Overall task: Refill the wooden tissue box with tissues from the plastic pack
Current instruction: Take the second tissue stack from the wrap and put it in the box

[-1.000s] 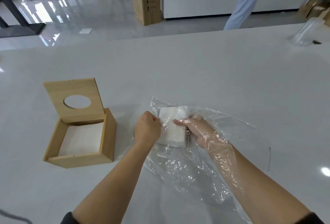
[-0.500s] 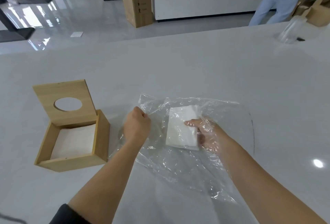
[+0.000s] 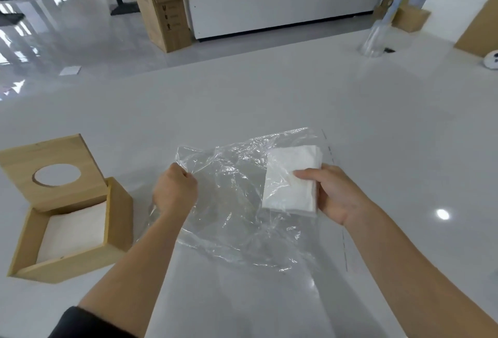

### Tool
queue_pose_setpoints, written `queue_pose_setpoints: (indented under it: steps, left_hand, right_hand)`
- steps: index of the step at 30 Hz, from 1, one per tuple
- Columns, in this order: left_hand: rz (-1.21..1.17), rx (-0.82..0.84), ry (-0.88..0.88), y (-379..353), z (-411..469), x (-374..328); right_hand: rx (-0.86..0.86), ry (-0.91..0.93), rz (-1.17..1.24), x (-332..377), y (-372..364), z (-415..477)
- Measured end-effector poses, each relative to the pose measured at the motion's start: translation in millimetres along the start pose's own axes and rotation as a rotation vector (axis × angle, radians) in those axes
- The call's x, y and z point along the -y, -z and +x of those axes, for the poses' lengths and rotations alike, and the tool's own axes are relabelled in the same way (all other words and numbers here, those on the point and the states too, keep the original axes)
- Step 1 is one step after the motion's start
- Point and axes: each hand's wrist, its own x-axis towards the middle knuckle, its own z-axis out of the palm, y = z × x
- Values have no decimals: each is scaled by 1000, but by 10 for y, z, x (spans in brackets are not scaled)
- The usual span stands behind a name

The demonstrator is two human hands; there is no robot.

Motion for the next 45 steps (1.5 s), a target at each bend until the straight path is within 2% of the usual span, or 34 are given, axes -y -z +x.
queue_pose_setpoints:
  steps: [15,24,34,40,45]
  left_hand:
    - [56,5,-34,-79,-88,-145]
    - [59,-31,-37,18,-265,-291]
    - [-310,-28,-114,478,-547,-388]
    - [-720,190,-95,849,-712,-133]
    - [-1010,430,102,1150,-812,95]
  right_hand:
    - [-141,133,99,161,646,-511]
    - [-138,234,118,396,744,-719]
    - [41,248,106,478,83,-668]
    - [163,178,66,303,-540,-591]
    - [237,154,61,134,-1045,-592]
